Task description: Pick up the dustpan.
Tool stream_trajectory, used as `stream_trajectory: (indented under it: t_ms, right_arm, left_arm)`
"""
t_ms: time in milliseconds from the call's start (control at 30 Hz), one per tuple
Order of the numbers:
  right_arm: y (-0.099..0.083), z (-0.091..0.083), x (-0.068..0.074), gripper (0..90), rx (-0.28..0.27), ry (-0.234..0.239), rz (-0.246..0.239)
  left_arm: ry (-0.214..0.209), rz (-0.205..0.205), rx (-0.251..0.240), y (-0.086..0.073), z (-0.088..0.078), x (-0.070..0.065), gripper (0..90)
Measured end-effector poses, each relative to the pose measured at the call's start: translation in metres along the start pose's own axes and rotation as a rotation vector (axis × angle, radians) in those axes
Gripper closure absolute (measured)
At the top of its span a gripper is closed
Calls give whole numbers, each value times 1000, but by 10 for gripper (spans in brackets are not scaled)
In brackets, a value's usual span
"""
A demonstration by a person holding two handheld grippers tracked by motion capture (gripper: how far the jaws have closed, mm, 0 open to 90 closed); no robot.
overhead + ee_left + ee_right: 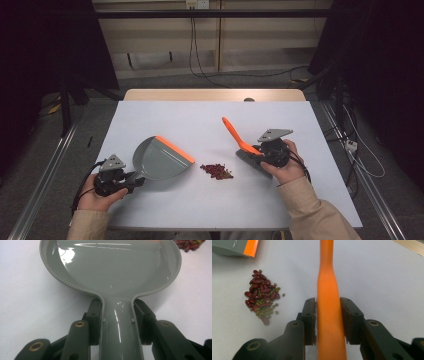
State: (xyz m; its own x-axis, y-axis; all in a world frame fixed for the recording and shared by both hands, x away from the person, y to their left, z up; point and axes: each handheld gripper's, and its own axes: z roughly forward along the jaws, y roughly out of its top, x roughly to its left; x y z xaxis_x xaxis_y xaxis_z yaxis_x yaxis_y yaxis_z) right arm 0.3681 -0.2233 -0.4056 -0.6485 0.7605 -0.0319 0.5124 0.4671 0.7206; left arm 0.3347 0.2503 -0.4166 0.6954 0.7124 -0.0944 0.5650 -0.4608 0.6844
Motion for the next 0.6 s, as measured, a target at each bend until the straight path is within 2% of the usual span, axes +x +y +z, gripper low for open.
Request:
stream_trajectory:
  t_ms: [233,333,533,600]
  right_arm:
    - [-1,-2,-1,713,21,6,-2]
    - [0,-2,2,715,37,-12,-4]
    - [0,-1,0,717,18,-14,49]
    - [0,-3,0,717,-11,-23,56]
  left_arm:
    - [-36,47,4,1,-2,-7,629]
    - [-46,64,5,1,-3,-10,629]
    - [-62,87,13,1,-6,-13,629]
    - [-69,90,15,1,-6,-15,628]
